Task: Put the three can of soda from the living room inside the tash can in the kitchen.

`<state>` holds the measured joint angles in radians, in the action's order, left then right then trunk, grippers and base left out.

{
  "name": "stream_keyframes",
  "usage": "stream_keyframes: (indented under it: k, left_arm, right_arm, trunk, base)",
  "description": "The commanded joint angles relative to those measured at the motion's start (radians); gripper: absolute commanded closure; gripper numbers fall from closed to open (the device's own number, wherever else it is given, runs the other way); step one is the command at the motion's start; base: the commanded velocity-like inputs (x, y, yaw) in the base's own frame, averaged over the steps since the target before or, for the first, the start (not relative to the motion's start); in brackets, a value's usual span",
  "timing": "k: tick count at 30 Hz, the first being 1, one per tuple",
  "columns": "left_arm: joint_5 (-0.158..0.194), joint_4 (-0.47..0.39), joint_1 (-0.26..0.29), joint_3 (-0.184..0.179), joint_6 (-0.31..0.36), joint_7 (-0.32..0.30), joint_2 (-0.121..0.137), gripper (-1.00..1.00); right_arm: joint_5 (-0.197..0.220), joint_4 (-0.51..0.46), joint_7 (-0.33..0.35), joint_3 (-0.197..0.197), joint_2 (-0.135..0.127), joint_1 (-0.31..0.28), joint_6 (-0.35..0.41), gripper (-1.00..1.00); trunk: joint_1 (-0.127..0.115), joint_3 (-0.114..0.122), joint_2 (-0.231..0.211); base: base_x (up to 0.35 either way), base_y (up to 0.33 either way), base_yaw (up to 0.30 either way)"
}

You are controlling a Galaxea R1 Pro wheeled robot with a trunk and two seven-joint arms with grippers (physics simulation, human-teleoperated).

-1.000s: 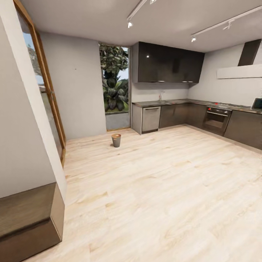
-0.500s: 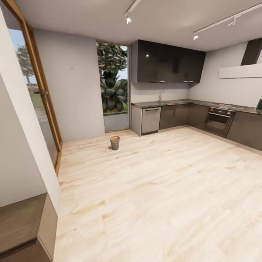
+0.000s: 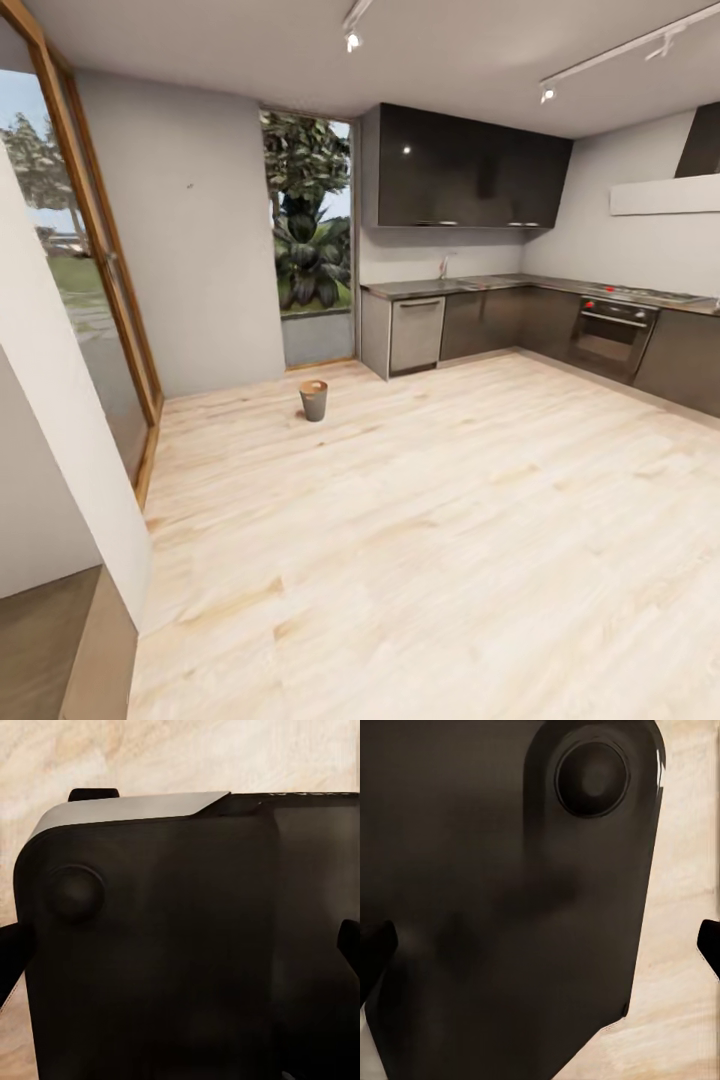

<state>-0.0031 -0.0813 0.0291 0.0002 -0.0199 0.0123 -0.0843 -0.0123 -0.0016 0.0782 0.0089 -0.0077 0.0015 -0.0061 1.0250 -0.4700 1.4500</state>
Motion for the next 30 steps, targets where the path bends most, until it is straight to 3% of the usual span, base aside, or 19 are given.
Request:
stream_keyframes:
  k: [1, 30]
  left_arm:
    - [0.000, 0.000, 0.000, 0.000, 0.000, 0.000, 0.000, -1.00]
    - [0.000, 0.000, 0.000, 0.000, 0.000, 0.000, -0.002, -1.00]
  right_arm:
    - [0.000, 0.000, 0.000, 0.000, 0.000, 0.000, 0.000, -1.00]
    - [0.000, -0.001, 0.000, -0.001, -0.001, 0.000, 0.000, -1.00]
  trunk:
    - [0.000, 0.000, 0.000]
    - [0.000, -0.011, 0.000]
  base:
    - [0.343, 0.000, 0.000]
    - [0.343, 0.000, 0.089]
